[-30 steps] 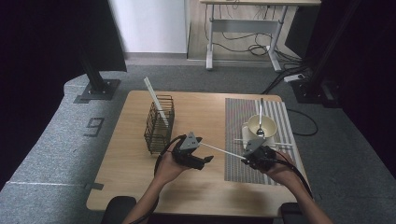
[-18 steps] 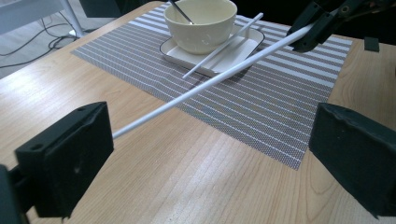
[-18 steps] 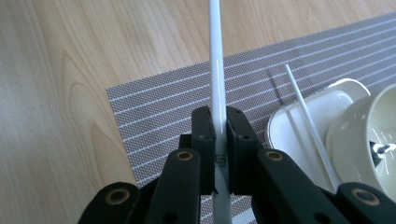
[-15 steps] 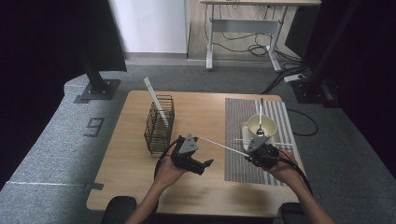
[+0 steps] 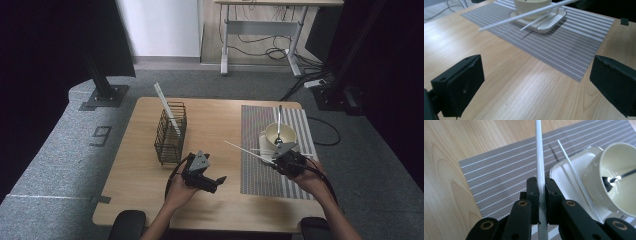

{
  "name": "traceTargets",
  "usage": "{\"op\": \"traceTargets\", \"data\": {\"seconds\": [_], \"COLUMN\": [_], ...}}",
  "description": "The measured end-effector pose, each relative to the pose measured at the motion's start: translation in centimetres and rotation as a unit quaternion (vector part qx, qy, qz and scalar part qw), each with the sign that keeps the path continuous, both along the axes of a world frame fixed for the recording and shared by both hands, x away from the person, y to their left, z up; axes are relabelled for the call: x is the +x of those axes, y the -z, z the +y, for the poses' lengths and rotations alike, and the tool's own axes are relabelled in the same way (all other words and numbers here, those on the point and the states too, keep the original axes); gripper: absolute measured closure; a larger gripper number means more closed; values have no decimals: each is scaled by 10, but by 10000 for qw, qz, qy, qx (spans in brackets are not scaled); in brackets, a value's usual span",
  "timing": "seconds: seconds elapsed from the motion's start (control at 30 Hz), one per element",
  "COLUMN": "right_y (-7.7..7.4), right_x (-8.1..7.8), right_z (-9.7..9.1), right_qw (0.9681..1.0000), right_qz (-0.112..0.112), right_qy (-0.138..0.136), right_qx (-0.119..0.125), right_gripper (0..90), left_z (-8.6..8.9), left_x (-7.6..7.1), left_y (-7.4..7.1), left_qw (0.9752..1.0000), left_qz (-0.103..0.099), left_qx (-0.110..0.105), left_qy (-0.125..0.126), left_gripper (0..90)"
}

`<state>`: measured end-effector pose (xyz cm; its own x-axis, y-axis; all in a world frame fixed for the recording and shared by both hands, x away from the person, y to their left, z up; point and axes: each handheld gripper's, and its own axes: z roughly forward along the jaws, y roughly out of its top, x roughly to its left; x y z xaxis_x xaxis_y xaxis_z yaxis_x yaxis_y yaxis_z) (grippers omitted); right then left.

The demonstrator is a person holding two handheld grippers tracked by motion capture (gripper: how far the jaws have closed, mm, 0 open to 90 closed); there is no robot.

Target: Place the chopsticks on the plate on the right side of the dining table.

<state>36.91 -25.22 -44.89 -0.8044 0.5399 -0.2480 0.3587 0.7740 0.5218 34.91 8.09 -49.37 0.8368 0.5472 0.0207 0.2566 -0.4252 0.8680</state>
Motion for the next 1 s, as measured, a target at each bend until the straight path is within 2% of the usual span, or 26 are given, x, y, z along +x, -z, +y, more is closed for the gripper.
{"op": "traceTargets", "data": {"seconds": [0.07, 0.17, 0.4, 0.5, 0.73, 0.83, 1.0], "right_y": [1, 2, 5, 7, 16, 20, 28], "right_x": [2, 4, 11, 13, 17, 20, 23], "right_z": [-4, -10, -26, -33, -50, -56, -65], "right_qw": [10000, 9998, 9990, 9985, 9971, 9965, 9958], "right_qz": [2, 26, 58, 70, 131, 156, 178], "right_qy": [74, 196, 442, 536, 747, 815, 896], "right_qx": [20, 4, 30, 26, -18, -15, -89], "right_gripper": [831, 831, 831, 831, 830, 830, 830], "left_z": [2, 5, 10, 14, 21, 22, 22], "left_x": [-1, -3, -3, -2, 2, 3, 5], "left_y": [4, 11, 27, 33, 43, 48, 52], "left_qw": [10000, 9998, 9989, 9982, 9954, 9938, 9926], "left_qz": [-27, -72, 233, 386, 636, 710, 801], "left_qx": [13, 156, 350, 334, 459, 597, 659], "left_qy": [-45, -85, -193, -316, -558, -608, -629], "left_gripper": [0, 0, 0, 0, 0, 0, 0]}}
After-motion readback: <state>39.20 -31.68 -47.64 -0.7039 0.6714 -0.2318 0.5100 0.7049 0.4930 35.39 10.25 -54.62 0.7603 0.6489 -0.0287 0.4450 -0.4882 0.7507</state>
